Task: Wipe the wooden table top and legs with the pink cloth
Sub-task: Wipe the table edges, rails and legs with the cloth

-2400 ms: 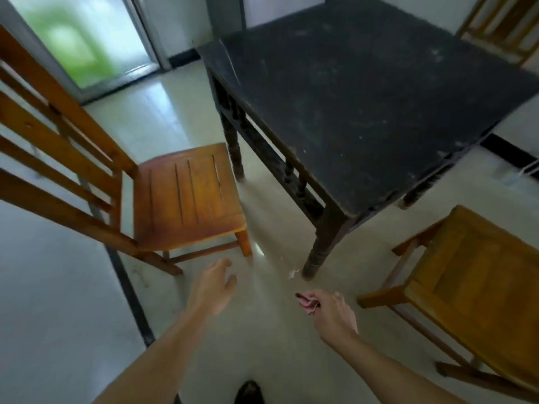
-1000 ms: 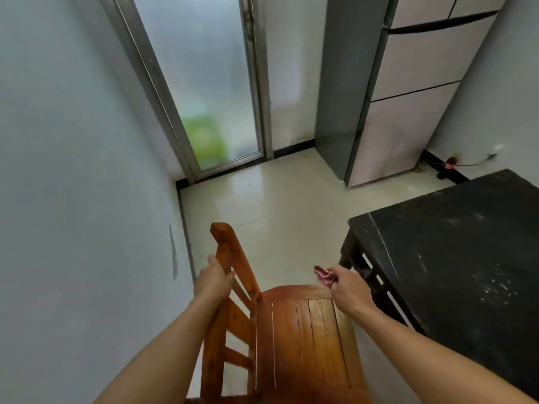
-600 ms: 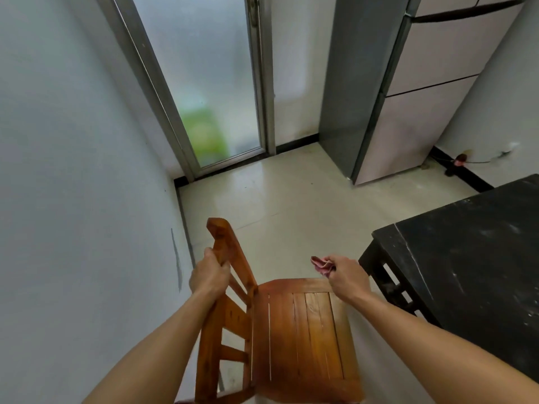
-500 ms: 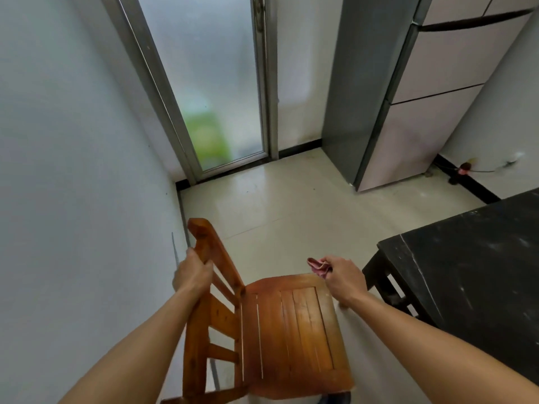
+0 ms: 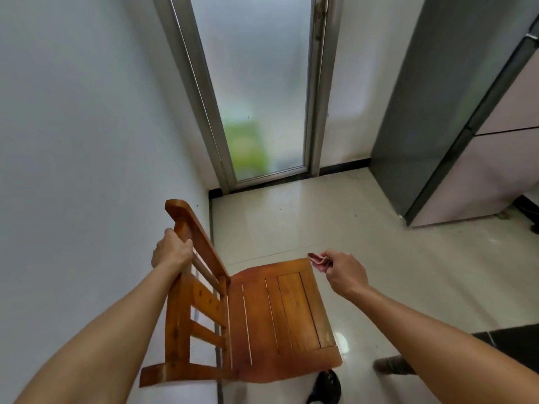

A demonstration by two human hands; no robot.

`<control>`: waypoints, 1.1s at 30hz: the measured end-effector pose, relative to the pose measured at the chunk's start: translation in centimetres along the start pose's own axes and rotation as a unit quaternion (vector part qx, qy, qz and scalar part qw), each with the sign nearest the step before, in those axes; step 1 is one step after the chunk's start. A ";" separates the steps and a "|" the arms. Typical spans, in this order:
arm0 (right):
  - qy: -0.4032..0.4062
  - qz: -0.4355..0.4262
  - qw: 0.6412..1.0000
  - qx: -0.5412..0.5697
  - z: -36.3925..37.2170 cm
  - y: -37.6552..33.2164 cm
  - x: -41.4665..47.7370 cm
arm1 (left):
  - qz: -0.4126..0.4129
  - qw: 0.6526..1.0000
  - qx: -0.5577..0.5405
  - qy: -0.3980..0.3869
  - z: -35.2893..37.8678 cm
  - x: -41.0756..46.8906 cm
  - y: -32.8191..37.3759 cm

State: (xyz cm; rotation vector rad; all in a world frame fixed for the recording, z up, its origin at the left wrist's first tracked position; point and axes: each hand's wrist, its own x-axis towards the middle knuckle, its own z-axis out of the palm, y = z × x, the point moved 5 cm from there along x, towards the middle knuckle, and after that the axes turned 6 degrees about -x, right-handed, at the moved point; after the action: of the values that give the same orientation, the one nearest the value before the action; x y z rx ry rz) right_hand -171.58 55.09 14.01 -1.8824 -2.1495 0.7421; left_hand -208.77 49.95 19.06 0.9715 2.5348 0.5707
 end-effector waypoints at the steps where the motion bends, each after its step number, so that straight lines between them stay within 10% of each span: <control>1: -0.002 -0.006 1.000 0.000 -0.2 -0.5 1.3 | 0.000 1.000 0.004 -0.004 0.2 0.9 0.3; 33: 0.014 -0.060 0.988 -0.144 -0.9 -8.1 17.1 | 0.028 0.994 0.089 0.058 -4.3 19.3 5.4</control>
State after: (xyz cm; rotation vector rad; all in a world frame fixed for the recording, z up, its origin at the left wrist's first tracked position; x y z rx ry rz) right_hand -181.26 71.33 15.61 -1.8543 -2.4361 0.3948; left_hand -221.28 65.99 21.70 1.1025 2.7071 0.4348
